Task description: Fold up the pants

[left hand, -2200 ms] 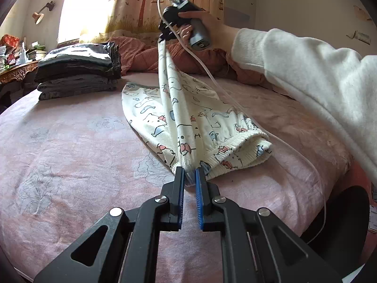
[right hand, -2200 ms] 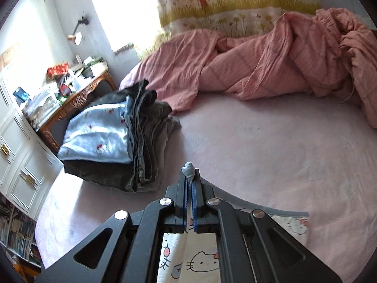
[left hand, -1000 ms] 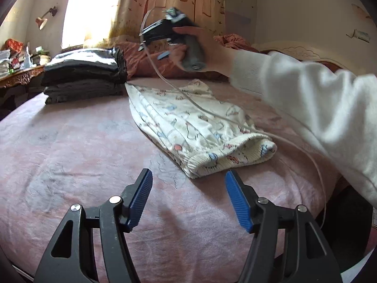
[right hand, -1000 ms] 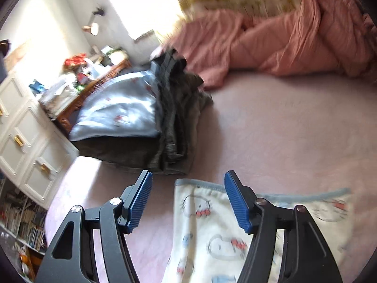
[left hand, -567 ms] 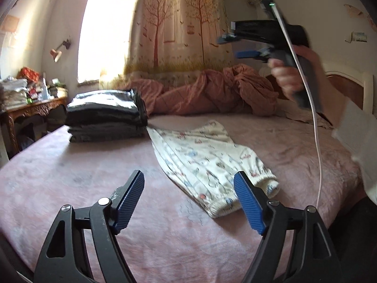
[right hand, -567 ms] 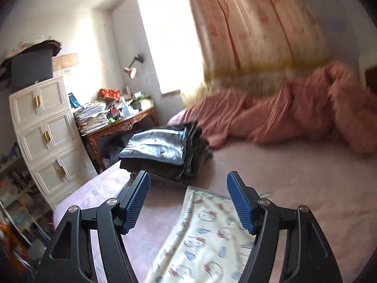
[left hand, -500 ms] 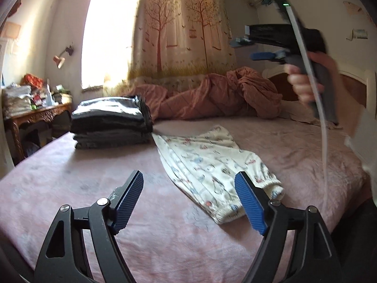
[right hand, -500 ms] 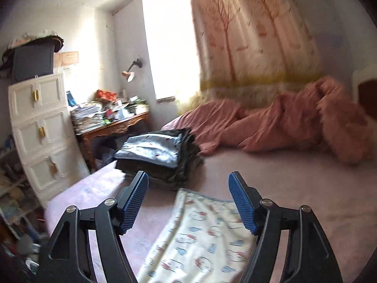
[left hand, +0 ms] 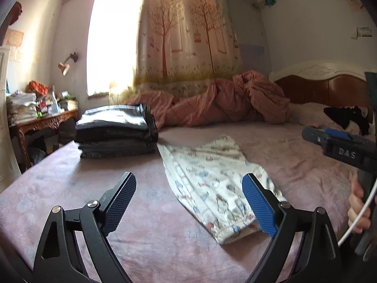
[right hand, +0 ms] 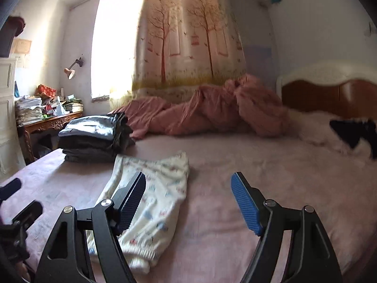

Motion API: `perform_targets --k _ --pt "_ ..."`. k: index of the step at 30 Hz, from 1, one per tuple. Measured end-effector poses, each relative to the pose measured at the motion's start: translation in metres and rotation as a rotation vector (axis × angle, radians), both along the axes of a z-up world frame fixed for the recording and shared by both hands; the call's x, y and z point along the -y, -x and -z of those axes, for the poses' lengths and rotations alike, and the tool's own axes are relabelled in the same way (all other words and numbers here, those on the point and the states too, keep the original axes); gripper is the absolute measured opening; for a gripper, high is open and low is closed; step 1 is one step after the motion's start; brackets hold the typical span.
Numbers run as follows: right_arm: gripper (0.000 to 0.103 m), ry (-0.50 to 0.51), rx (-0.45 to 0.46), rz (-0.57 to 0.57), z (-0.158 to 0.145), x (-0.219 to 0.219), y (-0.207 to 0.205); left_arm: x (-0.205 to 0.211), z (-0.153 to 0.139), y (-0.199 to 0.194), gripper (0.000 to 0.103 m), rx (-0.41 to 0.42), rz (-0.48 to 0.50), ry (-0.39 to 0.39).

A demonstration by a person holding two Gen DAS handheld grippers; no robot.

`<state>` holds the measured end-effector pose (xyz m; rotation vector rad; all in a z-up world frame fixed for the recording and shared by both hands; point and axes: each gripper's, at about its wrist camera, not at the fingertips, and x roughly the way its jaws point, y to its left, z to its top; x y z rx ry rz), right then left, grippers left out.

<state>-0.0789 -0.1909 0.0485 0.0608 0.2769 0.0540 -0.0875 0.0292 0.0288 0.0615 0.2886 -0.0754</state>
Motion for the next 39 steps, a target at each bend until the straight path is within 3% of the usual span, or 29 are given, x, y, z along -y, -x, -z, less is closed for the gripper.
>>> perform_targets --k 1,4,6,8,11,13,16,18,20,22,24,28,32,35,39 --pt "0.076 -0.030 -0.035 -0.012 0.011 0.002 -0.003 -0.001 0.006 -0.004 0.076 -0.026 -0.031 0.009" --pt "0.076 -0.036 -0.077 0.007 0.035 0.013 -0.007 -0.006 0.019 -0.001 0.072 -0.024 -0.058 0.003" --pt "0.076 0.032 -0.104 0.022 0.045 0.016 -0.012 -0.006 0.027 0.002 0.070 -0.029 -0.058 -0.059" --pt "0.076 0.098 -0.167 -0.036 0.054 0.017 -0.018 -0.007 0.037 0.002 0.063 -0.060 -0.029 -0.119" --pt "0.076 0.214 -0.261 -0.147 0.066 0.015 -0.025 -0.003 0.057 -0.005 0.049 -0.150 0.103 -0.216" --pt "0.076 0.279 -0.340 -0.241 0.077 0.010 -0.031 0.009 0.071 -0.016 0.038 -0.213 0.188 -0.380" --pt "0.076 0.352 -0.392 -0.281 0.088 0.003 -0.039 0.019 0.086 -0.031 0.037 -0.268 0.269 -0.534" --pt "0.076 0.399 -0.411 -0.325 0.094 -0.004 -0.042 0.020 0.090 -0.040 0.037 -0.290 0.301 -0.551" --pt "0.076 0.427 -0.427 -0.383 0.101 -0.010 -0.047 0.023 0.090 -0.046 0.037 -0.261 0.328 -0.571" --pt "0.076 0.368 -0.439 -0.401 0.104 -0.007 -0.059 0.029 0.094 -0.055 0.037 -0.223 0.333 -0.612" --pt "0.076 0.281 -0.479 -0.396 0.104 -0.005 -0.074 0.031 0.090 -0.068 0.037 -0.249 0.317 -0.580" --pt "0.076 0.366 -0.437 -0.411 0.103 -0.017 -0.074 0.024 0.083 -0.086 0.037 -0.288 0.337 -0.496" --pt "0.076 0.458 -0.368 -0.455 0.098 -0.031 -0.070 0.015 0.071 -0.087 0.035 -0.276 0.481 -0.460" --pt "0.075 0.556 -0.258 -0.511 0.093 -0.042 -0.062 0.017 0.066 -0.083 0.039 -0.194 0.498 -0.583" --pt "0.073 0.664 -0.193 -0.538 0.092 -0.056 -0.060 0.023 0.076 -0.072 0.040 -0.125 0.600 -0.749"
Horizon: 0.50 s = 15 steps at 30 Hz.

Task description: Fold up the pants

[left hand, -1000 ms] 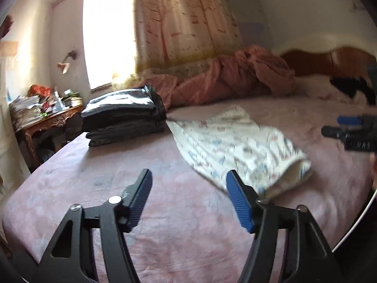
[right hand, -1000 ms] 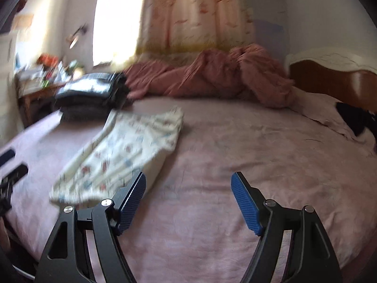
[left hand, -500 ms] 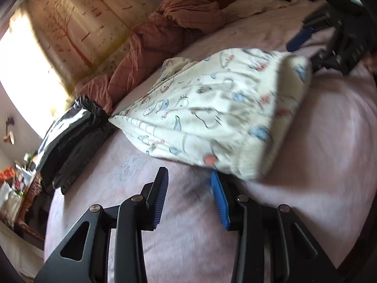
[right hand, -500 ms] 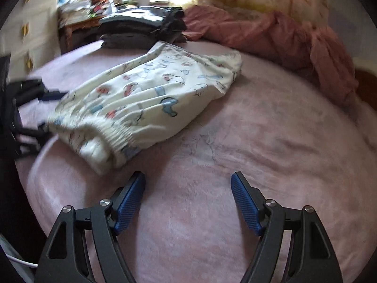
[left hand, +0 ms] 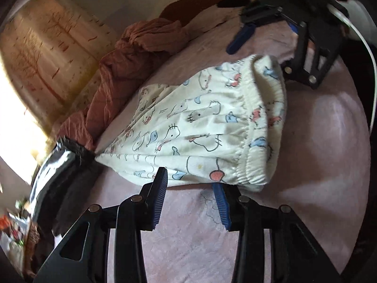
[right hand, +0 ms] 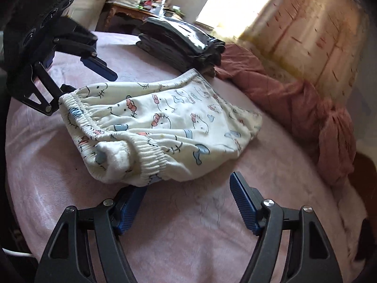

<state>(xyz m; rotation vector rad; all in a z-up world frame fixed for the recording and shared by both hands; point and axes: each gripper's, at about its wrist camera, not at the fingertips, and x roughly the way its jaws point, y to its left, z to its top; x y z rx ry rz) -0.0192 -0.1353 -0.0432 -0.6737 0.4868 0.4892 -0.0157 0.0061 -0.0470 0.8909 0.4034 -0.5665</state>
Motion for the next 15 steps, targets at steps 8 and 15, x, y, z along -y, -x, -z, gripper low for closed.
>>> perform_targets --k 8,15 --pt "0.070 0.154 0.107 -0.123 0.008 -0.016 0.015 0.000 0.006 0.020 0.055 0.198 0.108 -0.054" --pt "0.064 0.232 0.154 -0.198 0.012 -0.031 0.018 0.005 0.011 0.017 0.056 0.217 0.185 -0.148"
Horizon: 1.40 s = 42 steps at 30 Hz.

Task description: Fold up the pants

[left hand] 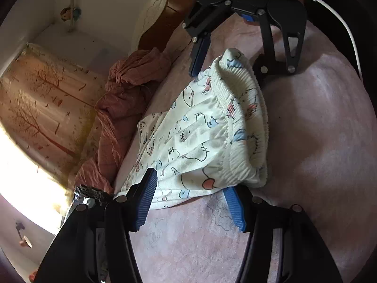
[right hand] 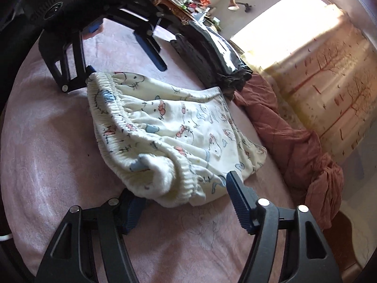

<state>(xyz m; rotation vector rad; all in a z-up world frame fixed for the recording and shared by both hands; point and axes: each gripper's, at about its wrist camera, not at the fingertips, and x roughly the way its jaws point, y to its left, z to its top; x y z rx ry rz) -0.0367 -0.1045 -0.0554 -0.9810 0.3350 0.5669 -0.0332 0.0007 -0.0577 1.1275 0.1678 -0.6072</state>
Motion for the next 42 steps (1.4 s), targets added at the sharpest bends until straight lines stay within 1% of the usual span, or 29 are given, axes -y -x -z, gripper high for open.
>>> perform_targets --k 1,2,3,4,5,6,7,8,10,13,14,15,19,22,24,27,29,31,33,35,37,39,42 --pt "0.062 0.010 0.001 -0.008 0.001 -0.002 0.000 0.002 0.001 0.001 0.057 0.023 0.012 -0.018" --pt "0.057 0.020 0.002 -0.017 0.003 -0.004 0.002 0.003 0.002 0.002 0.057 0.041 0.020 -0.026" --pt "0.050 0.030 0.000 -0.025 0.005 -0.006 0.002 0.004 0.002 0.000 0.057 0.038 0.022 -0.026" --pt "0.045 0.035 -0.015 -0.029 0.007 -0.008 0.002 0.005 0.004 0.002 0.050 0.020 0.019 -0.022" --pt "0.039 0.033 -0.031 -0.030 0.009 -0.008 0.001 0.004 0.004 0.000 0.044 -0.024 0.023 -0.017" --pt "0.038 0.028 -0.043 -0.027 0.010 -0.008 0.000 0.004 0.004 -0.003 0.017 -0.078 0.028 -0.013" --pt "0.038 0.012 -0.043 -0.018 0.010 -0.007 0.000 0.005 0.007 -0.005 0.003 -0.123 0.022 -0.012" --pt "0.037 -0.005 -0.046 -0.010 0.010 -0.005 -0.001 0.006 0.012 -0.006 0.003 -0.125 0.009 -0.012" --pt "0.032 -0.044 -0.074 0.011 0.007 0.000 -0.002 0.004 0.013 -0.003 0.002 -0.088 0.014 0.000" --pt "0.021 -0.086 -0.110 0.034 0.004 0.004 -0.005 -0.001 -0.001 -0.008 0.002 -0.151 -0.013 0.076" --pt "0.017 -0.094 -0.114 0.044 0.003 0.004 -0.005 -0.002 -0.005 -0.009 0.003 -0.166 -0.027 0.091" --pt "0.016 -0.102 -0.116 0.049 0.002 0.004 -0.004 -0.002 -0.007 -0.009 0.003 -0.175 -0.042 0.097" --pt "0.015 -0.158 -0.133 0.030 -0.007 0.006 0.010 -0.008 -0.015 0.006 0.003 -0.197 -0.045 0.142" --pt "0.015 -0.189 -0.169 0.022 -0.012 0.010 0.020 -0.013 -0.019 0.026 0.003 -0.213 -0.039 0.171" --pt "0.014 -0.187 -0.187 -0.006 -0.013 0.011 0.035 -0.015 -0.023 0.041 0.003 -0.221 -0.019 0.178" --pt "0.014 -0.158 -0.205 -0.056 -0.014 0.009 0.065 -0.020 -0.027 0.068 0.003 -0.243 0.001 0.191" --pt "0.014 -0.140 -0.173 -0.061 -0.016 0.006 0.088 -0.027 -0.030 0.083 0.003 -0.278 -0.004 0.224" --pt "0.014 -0.151 -0.154 -0.095 -0.020 0.005 0.112 -0.034 -0.030 0.097 0.003 -0.306 -0.002 0.253" --pt "0.014 -0.164 -0.153 -0.112 -0.024 0.006 0.124 -0.036 -0.029 0.105 0.003 -0.298 -0.022 0.264" --pt "0.014 -0.178 -0.151 -0.103 -0.027 0.006 0.127 -0.036 -0.028 0.107 0.003 -0.277 -0.040 0.274" --pt "0.014 -0.193 -0.159 -0.106 -0.031 0.005 0.124 -0.036 -0.030 0.105 0.003 -0.283 -0.049 0.299" --pt "0.014 -0.218 -0.168 -0.106 -0.037 0.005 0.117 -0.037 -0.036 0.101 0.003 -0.283 -0.063 0.343" --pt "0.014 -0.273 -0.180 -0.101 -0.050 0.007 0.097 -0.043 -0.050 0.083 0.003 -0.317 -0.100 0.436"
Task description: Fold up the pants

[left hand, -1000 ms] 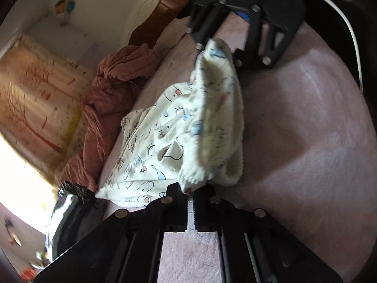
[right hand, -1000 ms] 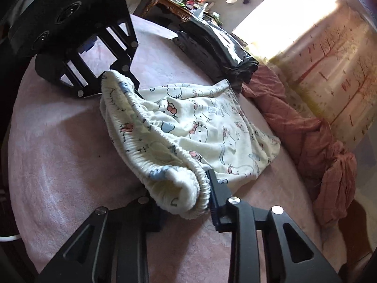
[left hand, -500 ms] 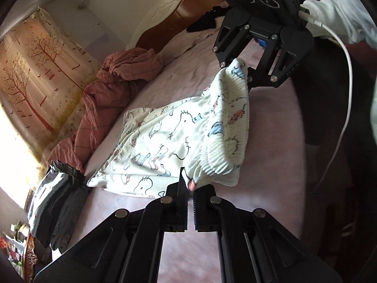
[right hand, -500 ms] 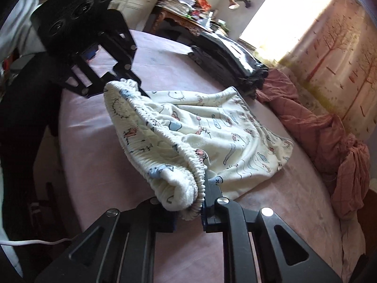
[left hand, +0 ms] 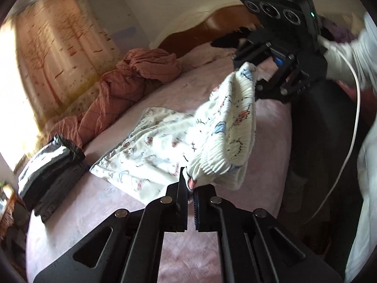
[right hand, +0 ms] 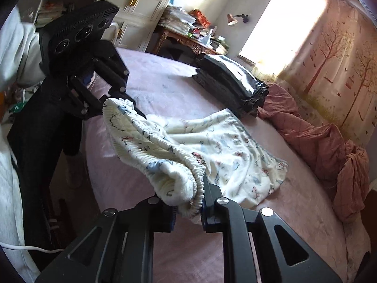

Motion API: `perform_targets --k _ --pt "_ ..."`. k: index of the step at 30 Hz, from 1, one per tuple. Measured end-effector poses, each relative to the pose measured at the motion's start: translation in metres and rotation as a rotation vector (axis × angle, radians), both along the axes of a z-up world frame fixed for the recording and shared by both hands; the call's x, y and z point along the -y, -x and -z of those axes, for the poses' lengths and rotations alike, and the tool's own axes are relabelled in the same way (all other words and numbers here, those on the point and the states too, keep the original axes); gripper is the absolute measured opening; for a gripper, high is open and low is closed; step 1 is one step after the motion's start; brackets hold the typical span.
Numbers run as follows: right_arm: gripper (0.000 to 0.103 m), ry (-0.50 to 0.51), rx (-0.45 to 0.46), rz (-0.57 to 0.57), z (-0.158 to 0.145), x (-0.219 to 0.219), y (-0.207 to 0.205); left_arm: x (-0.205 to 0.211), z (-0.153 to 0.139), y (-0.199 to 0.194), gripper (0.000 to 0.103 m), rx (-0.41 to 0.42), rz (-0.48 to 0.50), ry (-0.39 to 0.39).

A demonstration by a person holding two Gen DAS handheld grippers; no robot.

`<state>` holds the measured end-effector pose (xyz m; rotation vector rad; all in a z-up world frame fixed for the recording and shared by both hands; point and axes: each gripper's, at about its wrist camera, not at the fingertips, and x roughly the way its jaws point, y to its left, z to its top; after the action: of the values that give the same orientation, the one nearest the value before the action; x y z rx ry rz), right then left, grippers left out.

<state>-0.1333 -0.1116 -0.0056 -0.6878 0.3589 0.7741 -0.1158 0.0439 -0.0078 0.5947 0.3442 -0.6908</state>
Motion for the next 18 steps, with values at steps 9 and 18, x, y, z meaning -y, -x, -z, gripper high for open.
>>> perform_targets --k 9,18 --pt "0.014 -0.133 -0.191 0.095 -0.020 0.009 -0.102 -0.002 -0.009 -0.096 0.003 -0.149 -0.201 0.085" --pt "0.014 -0.223 -0.426 0.203 -0.011 0.008 -0.194 -0.007 -0.006 -0.183 0.003 -0.323 -0.307 0.083"
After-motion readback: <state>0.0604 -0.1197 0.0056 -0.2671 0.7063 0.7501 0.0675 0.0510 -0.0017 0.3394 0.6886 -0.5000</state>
